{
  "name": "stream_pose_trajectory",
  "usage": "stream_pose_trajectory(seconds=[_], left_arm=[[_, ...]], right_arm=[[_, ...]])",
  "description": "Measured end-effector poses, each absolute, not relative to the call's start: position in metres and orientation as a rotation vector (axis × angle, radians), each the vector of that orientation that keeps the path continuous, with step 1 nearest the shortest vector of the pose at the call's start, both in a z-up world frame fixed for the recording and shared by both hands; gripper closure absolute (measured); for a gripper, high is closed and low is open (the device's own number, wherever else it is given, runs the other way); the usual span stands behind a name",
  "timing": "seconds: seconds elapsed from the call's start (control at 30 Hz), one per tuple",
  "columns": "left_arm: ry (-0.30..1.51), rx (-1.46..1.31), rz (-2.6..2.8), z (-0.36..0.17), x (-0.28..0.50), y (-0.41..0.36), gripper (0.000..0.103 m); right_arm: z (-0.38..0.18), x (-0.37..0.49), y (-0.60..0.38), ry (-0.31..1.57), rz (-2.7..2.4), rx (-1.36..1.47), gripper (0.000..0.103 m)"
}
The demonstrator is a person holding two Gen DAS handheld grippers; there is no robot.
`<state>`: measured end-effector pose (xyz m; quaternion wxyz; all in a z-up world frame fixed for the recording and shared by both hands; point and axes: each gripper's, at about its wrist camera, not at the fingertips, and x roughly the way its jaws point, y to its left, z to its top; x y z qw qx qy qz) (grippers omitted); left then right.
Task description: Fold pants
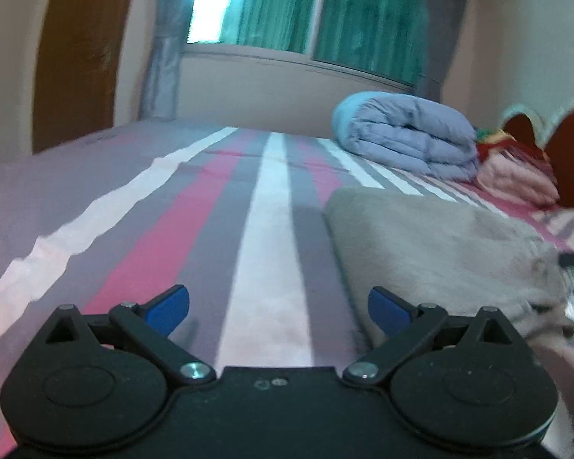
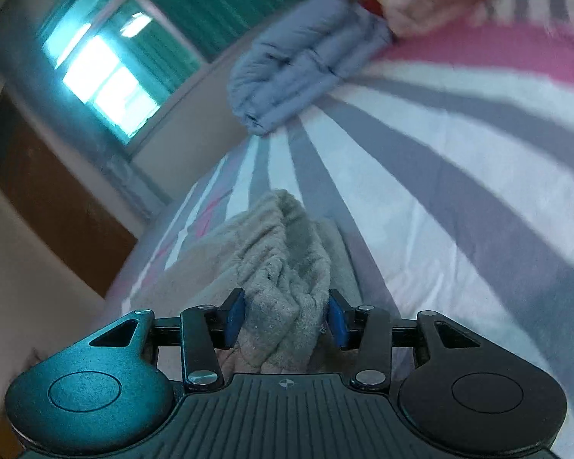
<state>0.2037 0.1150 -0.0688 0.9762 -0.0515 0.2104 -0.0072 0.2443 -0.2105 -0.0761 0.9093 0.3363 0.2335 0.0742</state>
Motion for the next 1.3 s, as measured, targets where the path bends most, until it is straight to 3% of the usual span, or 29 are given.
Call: stream_pose_trajectory(seconds=[0.03, 0.1, 0.2, 0.27, 0.33, 0.47, 0.53, 0.6, 0.63, 0.93, 1.3], left_arm=[[0.429, -0.087, -0.013, -0.07, 0.204, 0.111, 0.009], [0.434, -0.086, 0.002, -0.071, 0.206, 0.109, 0.009], [0.442, -0.111, 0.021, -0.073, 0.207, 0.11, 0.009], [0.439, -0.106, 0.033, -0.072, 0.206, 0.108, 0.009], [0.444, -0.095, 0.043, -0.072, 0.204, 0.105, 0.008], [0.473, -0.066, 0.074, -0.075, 0.205, 0.101, 0.008], [0.475, -0.064, 0.086, -0.074, 0.204, 0.101, 0.008], [0.469, -0.069, 0.08, -0.072, 0.2, 0.1, 0.008], [0.462, -0.073, 0.07, -0.071, 0.197, 0.099, 0.008], [0.46, -0.084, 0.028, -0.065, 0.169, 0.086, 0.01], [0.503, -0.025, -0.018, -0.083, 0.2, 0.062, 0.016]], right_arm=[[-0.077, 0.243, -0.208, 0.48, 0.166, 0.684, 0.051], [-0.086, 0.251, -0.206, 0.53, 0.195, 0.72, 0.027], [-0.103, 0.264, -0.202, 0.606, 0.242, 0.777, 0.029], [-0.106, 0.266, -0.2, 0.59, 0.258, 0.767, 0.065], [-0.111, 0.261, -0.214, 0.53, 0.243, 0.899, 0.065], [-0.136, 0.272, -0.227, 0.593, 0.223, 1.014, 0.06], [-0.128, 0.267, -0.226, 0.582, 0.24, 0.969, 0.051], [-0.115, 0.255, -0.222, 0.53, 0.234, 0.887, 0.032], [-0.11, 0.248, -0.219, 0.513, 0.233, 0.856, 0.03], [-0.114, 0.225, -0.216, 0.5, 0.23, 0.873, 0.029], [-0.111, 0.211, -0.218, 0.486, 0.242, 0.889, 0.029]])
